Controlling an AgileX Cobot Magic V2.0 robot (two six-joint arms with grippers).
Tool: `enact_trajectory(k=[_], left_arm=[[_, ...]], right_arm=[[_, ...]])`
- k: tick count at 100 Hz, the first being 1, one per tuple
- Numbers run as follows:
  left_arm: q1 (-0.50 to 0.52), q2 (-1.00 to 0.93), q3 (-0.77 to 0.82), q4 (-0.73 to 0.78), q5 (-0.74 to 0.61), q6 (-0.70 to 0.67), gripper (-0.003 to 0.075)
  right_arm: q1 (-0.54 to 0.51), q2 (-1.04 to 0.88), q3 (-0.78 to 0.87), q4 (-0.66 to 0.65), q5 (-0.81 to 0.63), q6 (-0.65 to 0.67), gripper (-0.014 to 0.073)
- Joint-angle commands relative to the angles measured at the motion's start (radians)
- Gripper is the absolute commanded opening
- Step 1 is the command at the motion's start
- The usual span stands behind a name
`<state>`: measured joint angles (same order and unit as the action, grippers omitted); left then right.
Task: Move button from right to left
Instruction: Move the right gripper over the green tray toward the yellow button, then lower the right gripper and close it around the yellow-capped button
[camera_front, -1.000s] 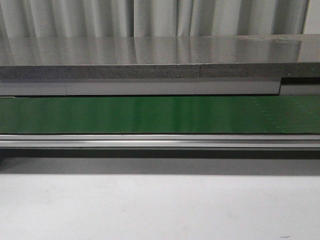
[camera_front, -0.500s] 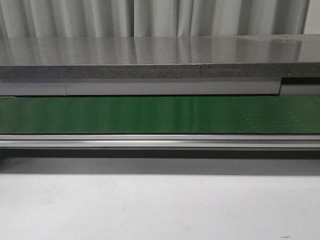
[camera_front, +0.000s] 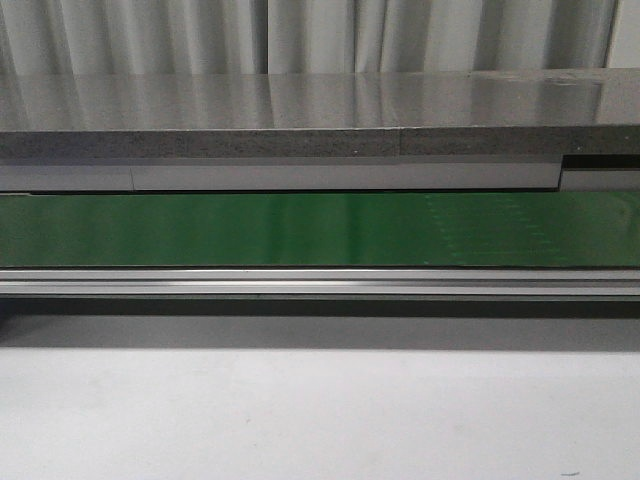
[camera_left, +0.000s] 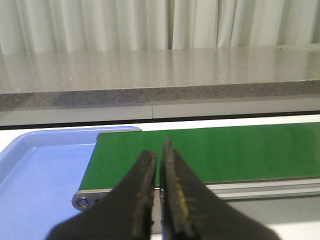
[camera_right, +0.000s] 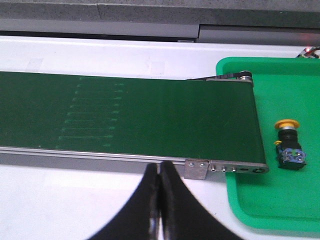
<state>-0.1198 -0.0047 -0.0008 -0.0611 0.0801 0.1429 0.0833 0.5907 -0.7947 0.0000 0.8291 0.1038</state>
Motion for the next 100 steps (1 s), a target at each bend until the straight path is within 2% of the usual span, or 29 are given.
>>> enact_trajectory(k=[1,11,17,25,37,42,60,82,100], left_arm=[[-0.005,-0.037,0.04,-0.01,-0.08,-0.011,0.0005],[-0.005,-0.037,0.04,-0.01,-0.08,-0.011,0.0005],[-0.005,-0.037,0.04,-0.01,-0.08,-0.011,0.0005],[-0.005,-0.037,0.04,-0.01,-0.08,-0.011,0.0005],[-0.005,-0.037,0.04,-0.01,-0.08,-0.011,0.0005],[-0.005,-0.037,0.04,-0.01,-0.08,-0.011,0.0005],[-0.005,-0.037,0.04,-0.01,-0.08,-0.011,0.0005],[-0.005,-0.037,0.04,-0.01,-0.08,-0.011,0.0005],[-0.005,-0.037,0.04,-0.01,-0.08,-0.011,0.0005]], right_arm=[[0.0,0.02,-0.036,0.021,-0.074,0.004,-0.006],[0.0,0.022,-0.035,0.022,-0.073,0.004,-0.0053],[0.0,0.022,-0.035,0.022,-0.07,0.004,-0.0008],[0.0,0.022,-0.035,0.022,-0.062,0.004,0.0119],[0.0,0.022,-0.035,0.022,-0.057,0.004,0.0379],[0.0,0.022,-0.035,0.022,-0.057,0.004,0.0433],[-0.002,0.025,-0.035,0.01,-0.057,0.041,0.0433],[-0.002,0.126,-0.041,-0.243,-0.029,0.265,0.0433],[-0.03,0.286,-0.115,-0.372,0.031,0.31,0.0433]])
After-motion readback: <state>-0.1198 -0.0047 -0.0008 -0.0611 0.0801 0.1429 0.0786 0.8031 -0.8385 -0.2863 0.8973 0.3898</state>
